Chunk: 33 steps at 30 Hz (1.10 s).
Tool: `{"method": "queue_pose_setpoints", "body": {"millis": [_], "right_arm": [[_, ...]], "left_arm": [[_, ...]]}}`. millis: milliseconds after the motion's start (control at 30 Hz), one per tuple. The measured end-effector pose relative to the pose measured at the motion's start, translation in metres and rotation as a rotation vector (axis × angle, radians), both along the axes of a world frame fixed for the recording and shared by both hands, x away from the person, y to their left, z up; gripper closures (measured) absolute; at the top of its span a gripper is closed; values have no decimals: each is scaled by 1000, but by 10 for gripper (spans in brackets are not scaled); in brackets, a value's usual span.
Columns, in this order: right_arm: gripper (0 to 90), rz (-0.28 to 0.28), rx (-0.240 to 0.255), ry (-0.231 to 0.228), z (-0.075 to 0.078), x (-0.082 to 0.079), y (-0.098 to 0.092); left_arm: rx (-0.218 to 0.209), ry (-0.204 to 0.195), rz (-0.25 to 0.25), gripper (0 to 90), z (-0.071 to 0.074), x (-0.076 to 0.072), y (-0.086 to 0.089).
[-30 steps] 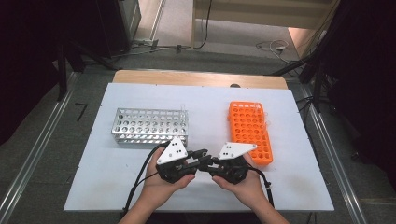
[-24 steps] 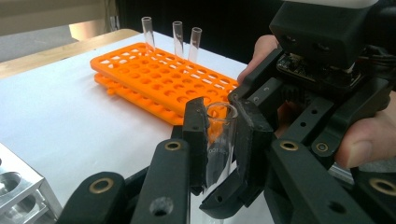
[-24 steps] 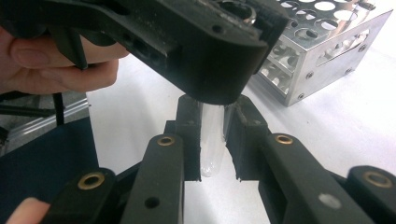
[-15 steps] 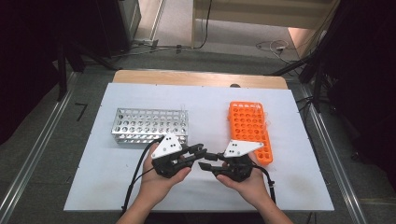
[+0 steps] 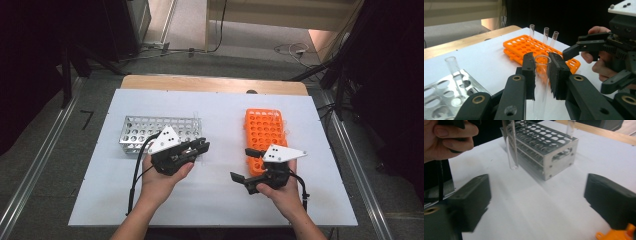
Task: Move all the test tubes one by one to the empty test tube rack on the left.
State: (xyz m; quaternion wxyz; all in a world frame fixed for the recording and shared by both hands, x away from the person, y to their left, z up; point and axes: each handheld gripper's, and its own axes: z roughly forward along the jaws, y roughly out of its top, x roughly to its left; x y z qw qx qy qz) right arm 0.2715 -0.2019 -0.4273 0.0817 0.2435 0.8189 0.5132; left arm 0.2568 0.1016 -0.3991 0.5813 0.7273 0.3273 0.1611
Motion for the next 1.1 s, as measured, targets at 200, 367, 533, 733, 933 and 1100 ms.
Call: {"method": "queue_pose_setpoints", "body": {"millis": [200, 367, 533, 733, 933, 1100], "right_arm": [[0, -42, 18, -3, -1, 0, -22], [0, -71, 1, -11, -4, -4, -42], [0, -106, -1, -8, -4, -8, -60], [0, -139, -2, -7, -6, -13, -80], [0, -171, 0, 5, -8, -17, -97], [0, -192, 5, 5, -9, -18, -107]], "left_arm": [[-1, -7, 25, 756, 6, 12, 12], [2, -12, 56, 756, 12, 22, 22], [-2, -14, 81, 756, 18, 33, 30], [3, -20, 113, 756, 20, 47, 34], [3, -25, 157, 756, 18, 62, 37], [-7, -15, 183, 756, 14, 75, 40]]}}
